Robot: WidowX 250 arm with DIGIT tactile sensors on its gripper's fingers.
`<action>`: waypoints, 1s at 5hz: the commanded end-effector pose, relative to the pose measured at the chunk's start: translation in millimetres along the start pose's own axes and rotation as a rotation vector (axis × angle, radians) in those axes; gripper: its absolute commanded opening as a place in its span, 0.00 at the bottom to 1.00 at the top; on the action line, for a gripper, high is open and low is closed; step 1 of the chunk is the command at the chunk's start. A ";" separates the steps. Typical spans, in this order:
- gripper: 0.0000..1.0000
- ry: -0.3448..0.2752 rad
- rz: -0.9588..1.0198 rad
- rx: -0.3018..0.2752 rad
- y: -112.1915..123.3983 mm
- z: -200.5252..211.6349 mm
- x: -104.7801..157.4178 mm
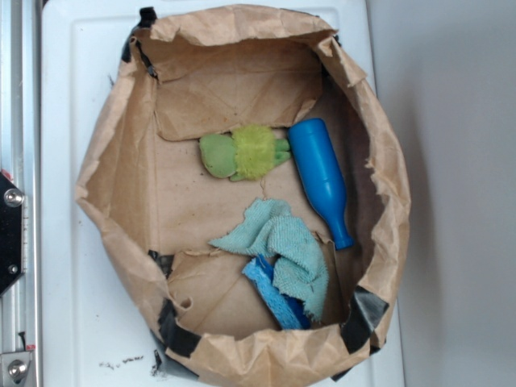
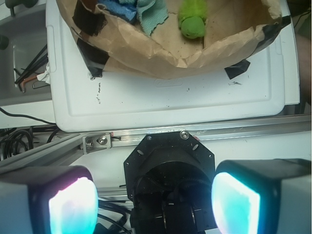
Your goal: Grab the green animal.
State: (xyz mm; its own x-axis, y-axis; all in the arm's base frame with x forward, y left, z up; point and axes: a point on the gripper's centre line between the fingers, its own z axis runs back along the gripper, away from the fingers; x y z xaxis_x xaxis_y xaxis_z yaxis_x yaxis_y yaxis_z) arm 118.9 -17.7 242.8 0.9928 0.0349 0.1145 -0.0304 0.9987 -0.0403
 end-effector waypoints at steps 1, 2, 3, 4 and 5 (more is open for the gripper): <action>1.00 0.000 0.000 0.000 0.0 0.0 0.0; 1.00 0.005 -0.005 0.008 -18.4 -6.2 35.6; 1.00 -0.005 0.029 0.028 -27.7 -16.1 62.7; 1.00 -0.036 0.005 0.024 -14.5 -21.6 77.3; 1.00 -0.074 -0.086 0.014 15.8 -37.1 92.1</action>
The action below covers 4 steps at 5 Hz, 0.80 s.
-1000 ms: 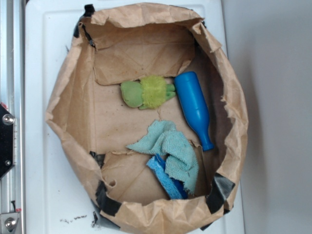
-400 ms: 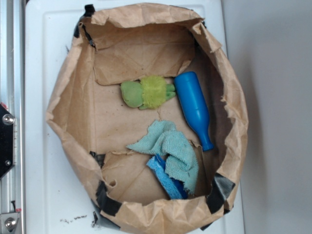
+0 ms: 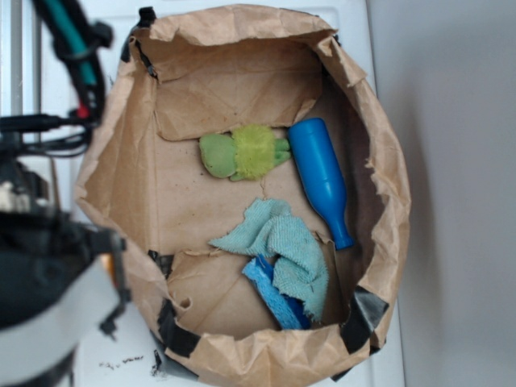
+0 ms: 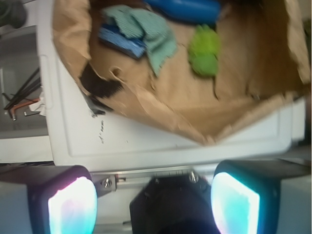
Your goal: Grab the green animal.
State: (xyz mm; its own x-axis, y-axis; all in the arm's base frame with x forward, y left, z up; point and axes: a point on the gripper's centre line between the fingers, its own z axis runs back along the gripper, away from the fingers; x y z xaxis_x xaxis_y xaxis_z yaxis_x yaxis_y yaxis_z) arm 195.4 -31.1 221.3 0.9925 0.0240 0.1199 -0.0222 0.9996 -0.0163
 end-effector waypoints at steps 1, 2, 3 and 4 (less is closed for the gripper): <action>1.00 -0.080 -0.139 0.029 55.7 -31.3 38.0; 1.00 -0.050 -0.163 0.027 68.3 -53.0 58.7; 1.00 0.000 -0.264 -0.053 63.3 -82.0 69.2; 1.00 -0.008 -0.289 -0.059 64.8 -93.7 76.7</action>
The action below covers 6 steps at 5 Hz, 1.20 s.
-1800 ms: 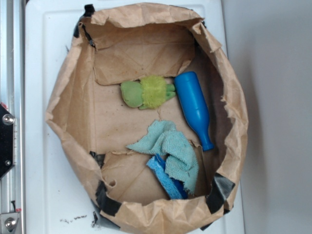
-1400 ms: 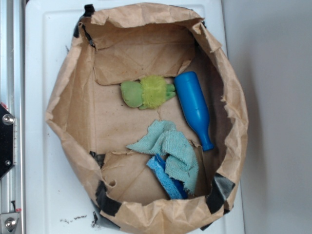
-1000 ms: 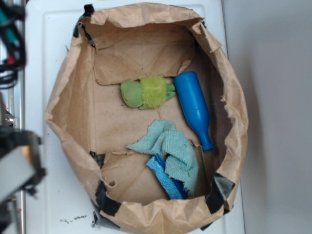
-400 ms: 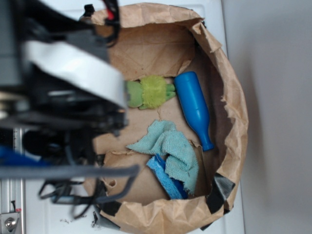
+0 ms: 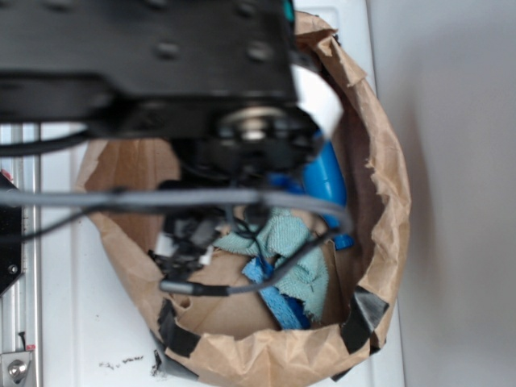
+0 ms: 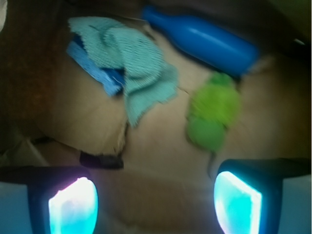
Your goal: Grab the green animal.
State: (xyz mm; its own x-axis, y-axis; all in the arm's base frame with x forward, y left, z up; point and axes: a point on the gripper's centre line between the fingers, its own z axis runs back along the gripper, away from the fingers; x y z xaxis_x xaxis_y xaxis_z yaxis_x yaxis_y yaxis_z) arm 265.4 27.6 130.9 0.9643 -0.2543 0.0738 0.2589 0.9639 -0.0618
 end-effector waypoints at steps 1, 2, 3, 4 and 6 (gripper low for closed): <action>1.00 -0.119 -0.019 0.058 29.2 -5.6 17.0; 1.00 -0.119 -0.019 0.058 29.2 -5.6 17.0; 1.00 -0.119 -0.019 0.058 29.2 -5.6 17.0; 1.00 -0.119 -0.019 0.058 29.2 -5.6 17.0; 1.00 -0.169 0.028 0.057 40.1 -13.2 13.9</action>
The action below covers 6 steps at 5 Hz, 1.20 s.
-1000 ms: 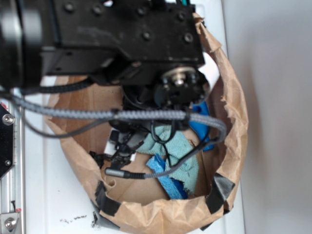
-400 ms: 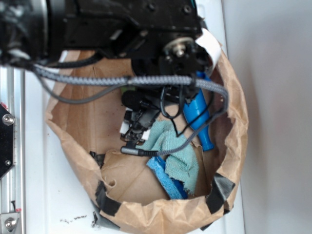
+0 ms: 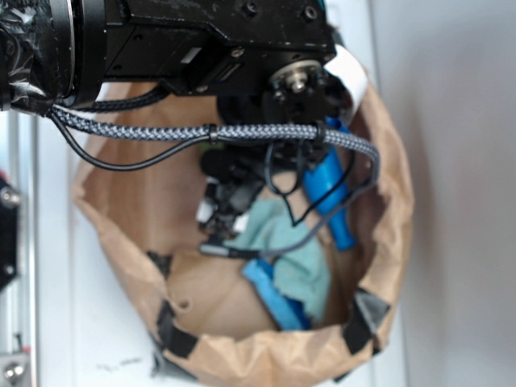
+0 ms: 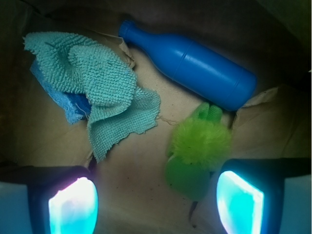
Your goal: Grab the green animal.
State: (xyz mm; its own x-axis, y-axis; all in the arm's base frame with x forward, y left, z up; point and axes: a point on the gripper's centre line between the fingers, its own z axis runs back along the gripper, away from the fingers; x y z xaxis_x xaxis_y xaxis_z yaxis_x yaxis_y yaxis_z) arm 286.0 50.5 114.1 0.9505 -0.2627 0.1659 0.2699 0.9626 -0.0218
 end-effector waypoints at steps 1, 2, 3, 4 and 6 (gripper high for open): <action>1.00 -0.117 0.033 -0.009 25.8 -10.7 -7.3; 1.00 -0.153 0.008 -0.035 38.0 -12.3 -16.0; 1.00 -0.166 0.009 -0.025 43.8 -14.5 -14.5; 1.00 -0.157 0.053 -0.002 48.8 -26.0 -5.7; 1.00 -0.148 0.080 0.053 44.6 -52.3 -4.7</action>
State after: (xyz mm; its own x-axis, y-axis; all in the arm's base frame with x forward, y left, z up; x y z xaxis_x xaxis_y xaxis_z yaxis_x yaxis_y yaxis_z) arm 294.5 94.2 51.1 0.9455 -0.1605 0.2833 0.1692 0.9856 -0.0064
